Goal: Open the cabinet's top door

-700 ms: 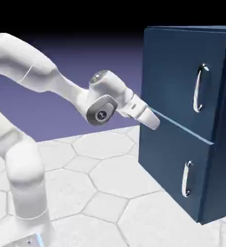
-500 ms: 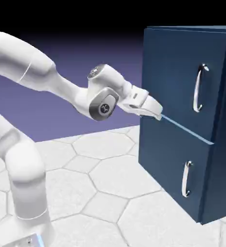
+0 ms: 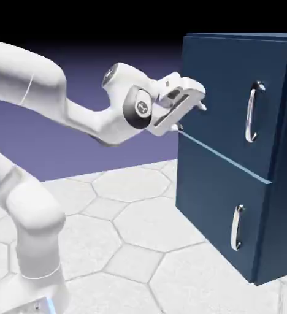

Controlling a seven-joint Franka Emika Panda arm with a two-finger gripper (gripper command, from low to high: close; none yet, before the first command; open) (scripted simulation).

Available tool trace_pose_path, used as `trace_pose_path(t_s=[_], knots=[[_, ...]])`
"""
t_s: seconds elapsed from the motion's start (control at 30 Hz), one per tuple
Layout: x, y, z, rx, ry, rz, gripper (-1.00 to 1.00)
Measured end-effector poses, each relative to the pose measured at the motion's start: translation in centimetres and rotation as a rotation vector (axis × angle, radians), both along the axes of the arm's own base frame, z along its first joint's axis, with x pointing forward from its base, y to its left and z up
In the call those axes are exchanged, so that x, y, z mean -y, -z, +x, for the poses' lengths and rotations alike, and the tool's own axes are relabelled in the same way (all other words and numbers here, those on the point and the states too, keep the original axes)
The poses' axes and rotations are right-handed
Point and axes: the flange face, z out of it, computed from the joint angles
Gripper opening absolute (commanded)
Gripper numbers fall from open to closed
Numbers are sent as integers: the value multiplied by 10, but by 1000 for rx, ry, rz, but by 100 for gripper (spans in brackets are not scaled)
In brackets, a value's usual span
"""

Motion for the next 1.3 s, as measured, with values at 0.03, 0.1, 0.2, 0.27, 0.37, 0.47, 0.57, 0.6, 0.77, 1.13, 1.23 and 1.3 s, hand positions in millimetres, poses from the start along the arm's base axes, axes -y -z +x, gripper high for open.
trace_pose_path(t_s=[0.03, 0.1, 0.2, 0.27, 0.37, 0.47, 0.57, 0.6, 0.77, 1.13, 1.23, 1.3], knots=[[1, -3, -1, 15, -22, -42, 0], [3, -8, -2, 45, -64, -126, 0], [6, -15, -4, 89, -123, -253, 0], [10, -19, -5, 117, -158, -339, 0], [16, -24, -7, 159, -207, -468, 0], [24, -27, -7, 199, -251, -599, 0], [32, -28, -7, 236, -289, -730, 0], [36, -29, -7, 247, -301, -774, 0], [53, -27, -5, 299, -352, -996, 0], [102, -12, 9, 373, -433, -1493, 0], [117, -5, 15, 382, -450, -1629, 0], [127, 1, 20, 386, -461, -1721, 0]])
